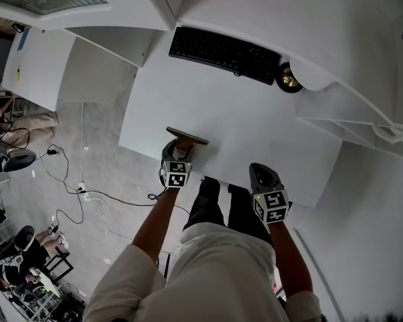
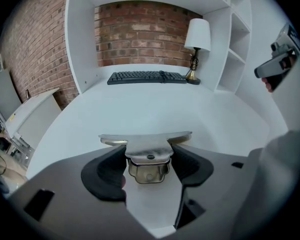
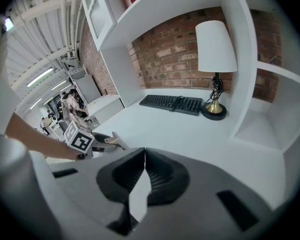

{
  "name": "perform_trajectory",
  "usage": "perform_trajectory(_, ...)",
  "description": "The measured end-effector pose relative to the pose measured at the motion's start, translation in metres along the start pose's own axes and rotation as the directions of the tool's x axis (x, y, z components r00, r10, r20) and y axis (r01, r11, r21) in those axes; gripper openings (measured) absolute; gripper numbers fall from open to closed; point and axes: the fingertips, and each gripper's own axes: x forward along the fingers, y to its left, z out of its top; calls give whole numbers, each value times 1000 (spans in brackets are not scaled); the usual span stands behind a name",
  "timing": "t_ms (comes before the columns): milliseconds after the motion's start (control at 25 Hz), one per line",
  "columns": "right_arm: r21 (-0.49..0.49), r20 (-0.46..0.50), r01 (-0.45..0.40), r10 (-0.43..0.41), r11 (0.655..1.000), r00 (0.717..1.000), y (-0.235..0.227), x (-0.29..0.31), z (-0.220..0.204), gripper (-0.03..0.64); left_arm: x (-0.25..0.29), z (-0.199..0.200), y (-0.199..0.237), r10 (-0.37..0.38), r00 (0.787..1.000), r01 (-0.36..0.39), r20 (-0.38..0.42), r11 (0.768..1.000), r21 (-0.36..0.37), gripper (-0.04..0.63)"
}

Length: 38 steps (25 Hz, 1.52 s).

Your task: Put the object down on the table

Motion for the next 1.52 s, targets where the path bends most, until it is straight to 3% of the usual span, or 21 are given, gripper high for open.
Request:
perform_trajectory(280,13,9,10,-10,1000,1000,5,0,1,3,2,-3,3,-8,1000,8,-4,1000,6,281)
perform_trajectory(440,21,14,24,-24,1000,1000,7,-3,-1,3,2,1,2,-25,1000,25,12,1000,-3,345)
perform_trajectory(680,26,39,47,-48,999,998,13,-12,3,3,-13,10,2,-48,998,47,32,998,28,348)
perform_trajectory(880,28,75,76,-78,997,994,22,-26,10,3,-40,16,-1,-81,996,80,36,996,35,348)
perform_trajectory(1120,28,115,143,-146,989,983,27,-50,23,3,-73,34,-11,-157,983,147,94,984,101,346)
perform_trajectory(1240,35,133,176,-179,984,975,29,-65,30,3,-96,42,-15,-184,979,175,84,980,97,345)
perform_trajectory(1520,52,186,236,-242,970,952,28,-104,46,3,-145,82,-22,-218,963,203,157,974,104,332)
